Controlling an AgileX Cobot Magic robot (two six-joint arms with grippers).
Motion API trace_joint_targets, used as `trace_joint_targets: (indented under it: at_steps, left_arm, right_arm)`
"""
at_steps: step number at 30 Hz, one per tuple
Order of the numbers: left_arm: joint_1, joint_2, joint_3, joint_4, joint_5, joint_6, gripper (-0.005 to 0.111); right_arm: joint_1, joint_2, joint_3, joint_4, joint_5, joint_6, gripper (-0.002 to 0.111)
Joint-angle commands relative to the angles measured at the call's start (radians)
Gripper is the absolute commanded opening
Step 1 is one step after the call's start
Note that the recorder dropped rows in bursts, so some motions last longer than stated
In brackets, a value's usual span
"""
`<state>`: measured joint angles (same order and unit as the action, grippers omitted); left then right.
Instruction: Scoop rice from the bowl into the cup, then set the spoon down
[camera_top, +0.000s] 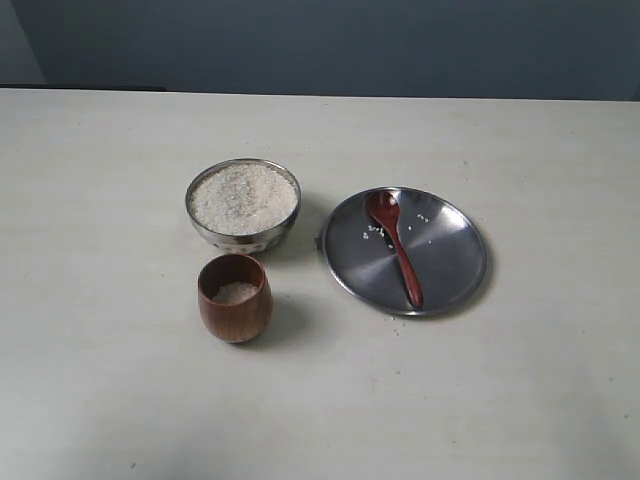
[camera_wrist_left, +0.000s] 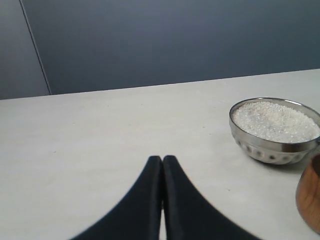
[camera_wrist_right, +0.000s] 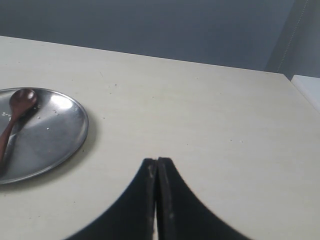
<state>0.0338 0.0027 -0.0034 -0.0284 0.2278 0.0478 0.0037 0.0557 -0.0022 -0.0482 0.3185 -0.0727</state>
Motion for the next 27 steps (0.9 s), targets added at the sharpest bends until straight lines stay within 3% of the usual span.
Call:
trace_joint_targets:
  at_steps: [1,27]
  left_arm:
    - [0.004,-0.003,0.003,-0.002,0.003,-0.053,0.000]
    - [0.004,-0.003,0.003,0.004,0.004,-0.037,0.000]
  right_arm:
    - [-0.004,0.002,0.002,-0.002,-0.007,-0.002,0.000]
    - [-0.004,0.002,0.002,-0.002,-0.007,-0.002,0.000]
